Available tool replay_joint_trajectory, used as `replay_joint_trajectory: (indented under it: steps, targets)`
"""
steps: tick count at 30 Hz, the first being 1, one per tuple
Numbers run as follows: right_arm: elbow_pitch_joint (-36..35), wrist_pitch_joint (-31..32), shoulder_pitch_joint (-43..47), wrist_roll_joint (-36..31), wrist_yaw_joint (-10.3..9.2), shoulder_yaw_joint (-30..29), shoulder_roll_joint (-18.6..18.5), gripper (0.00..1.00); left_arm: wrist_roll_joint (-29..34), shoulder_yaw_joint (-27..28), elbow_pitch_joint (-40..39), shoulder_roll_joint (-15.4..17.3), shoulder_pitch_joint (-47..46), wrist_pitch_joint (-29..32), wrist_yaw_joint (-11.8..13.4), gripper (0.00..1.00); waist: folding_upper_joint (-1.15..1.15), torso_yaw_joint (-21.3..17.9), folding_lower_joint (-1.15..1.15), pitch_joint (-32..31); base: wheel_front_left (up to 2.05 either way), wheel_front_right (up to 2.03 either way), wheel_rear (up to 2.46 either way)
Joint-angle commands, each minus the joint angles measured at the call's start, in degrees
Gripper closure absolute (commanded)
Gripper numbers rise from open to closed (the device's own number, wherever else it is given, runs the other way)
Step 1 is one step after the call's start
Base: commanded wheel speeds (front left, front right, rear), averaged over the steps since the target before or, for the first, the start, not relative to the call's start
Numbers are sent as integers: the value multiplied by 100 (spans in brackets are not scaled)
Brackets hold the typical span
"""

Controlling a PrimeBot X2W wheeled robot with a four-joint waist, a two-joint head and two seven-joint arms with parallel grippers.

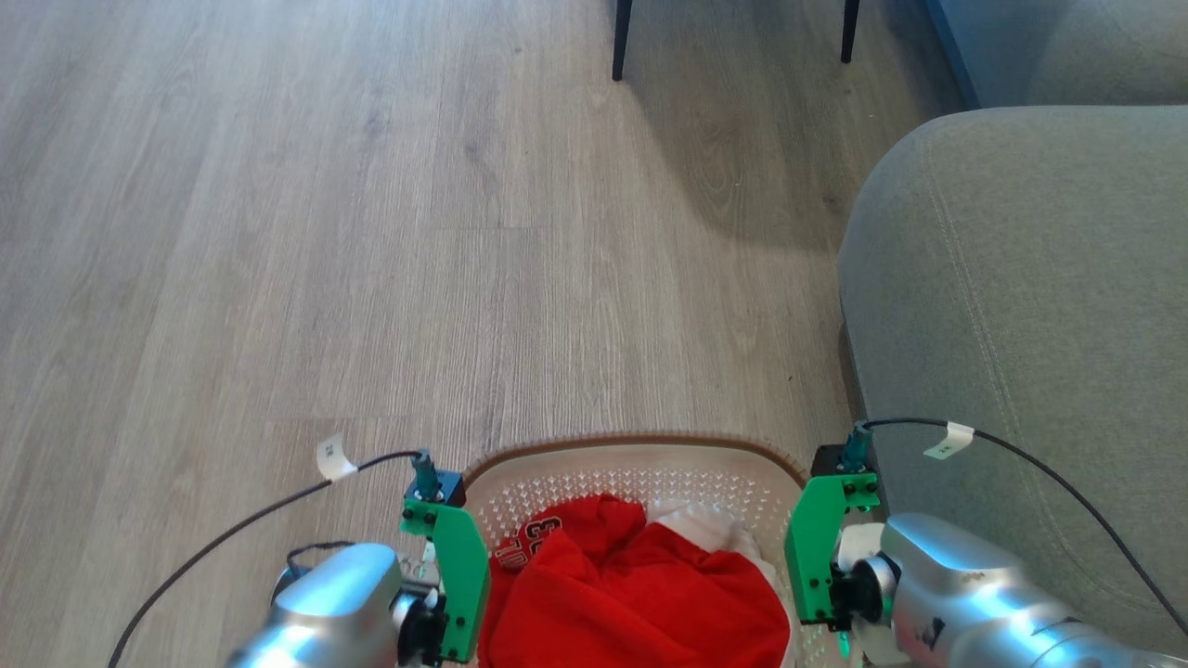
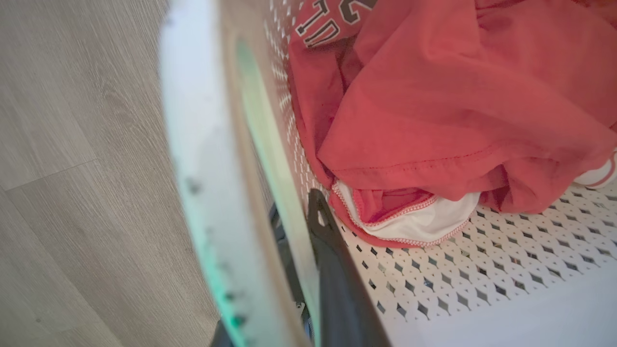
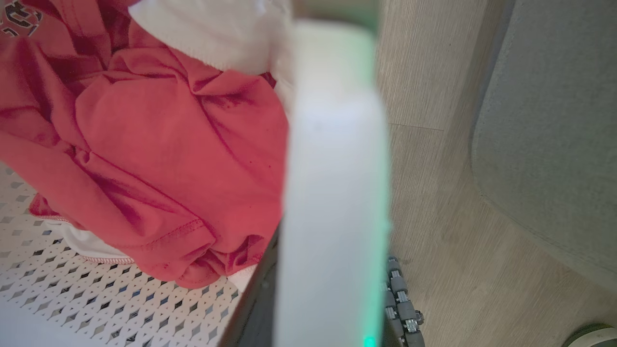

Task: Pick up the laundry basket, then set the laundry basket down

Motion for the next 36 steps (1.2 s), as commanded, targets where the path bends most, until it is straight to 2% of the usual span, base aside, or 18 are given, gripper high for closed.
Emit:
replay_joint_trajectory:
  steps: [1,36]
  targets:
    - [-163,-65,-216,-85,45,69,131,100,117,-6,-93,-6,-308,-26,-137,100,0,1,0,0,0,0,0]
    - [-147,-61,-159,-100,45,89,84,100,24,-6,-24,-37,-302,-44,-137,100,0,19,0,34,0,0,0]
